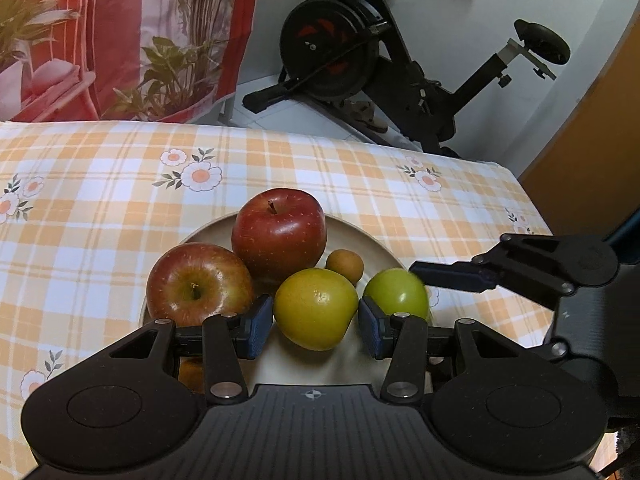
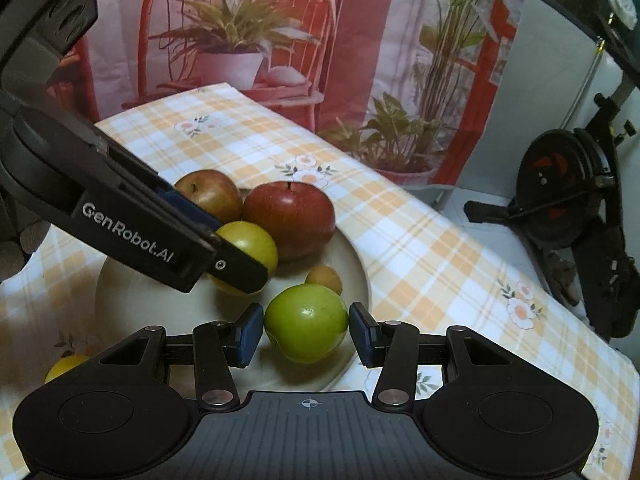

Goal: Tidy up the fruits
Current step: 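Carry both held fruits to the plate and set them beside the apples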

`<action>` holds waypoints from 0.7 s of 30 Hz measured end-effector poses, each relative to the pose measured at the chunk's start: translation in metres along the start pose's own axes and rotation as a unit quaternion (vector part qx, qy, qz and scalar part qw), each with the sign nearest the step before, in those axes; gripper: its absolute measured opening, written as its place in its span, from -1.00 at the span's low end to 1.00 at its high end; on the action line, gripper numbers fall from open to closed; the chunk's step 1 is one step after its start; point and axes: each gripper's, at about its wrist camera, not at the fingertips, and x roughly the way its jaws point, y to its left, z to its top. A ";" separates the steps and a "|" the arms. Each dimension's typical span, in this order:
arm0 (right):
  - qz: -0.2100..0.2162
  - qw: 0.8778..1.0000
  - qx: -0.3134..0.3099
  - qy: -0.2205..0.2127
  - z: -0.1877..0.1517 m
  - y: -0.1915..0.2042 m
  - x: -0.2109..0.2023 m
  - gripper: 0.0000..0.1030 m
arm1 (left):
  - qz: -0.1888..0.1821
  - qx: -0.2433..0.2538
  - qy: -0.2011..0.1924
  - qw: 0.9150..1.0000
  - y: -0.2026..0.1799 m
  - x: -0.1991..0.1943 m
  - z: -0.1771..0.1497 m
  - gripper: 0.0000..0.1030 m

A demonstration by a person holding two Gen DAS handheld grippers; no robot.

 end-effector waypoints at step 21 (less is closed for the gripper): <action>-0.016 0.998 0.047 -0.024 -0.016 -0.005 -0.037 -0.12 | -0.013 -0.018 -0.016 1.000 -0.003 -0.016 0.000 -0.03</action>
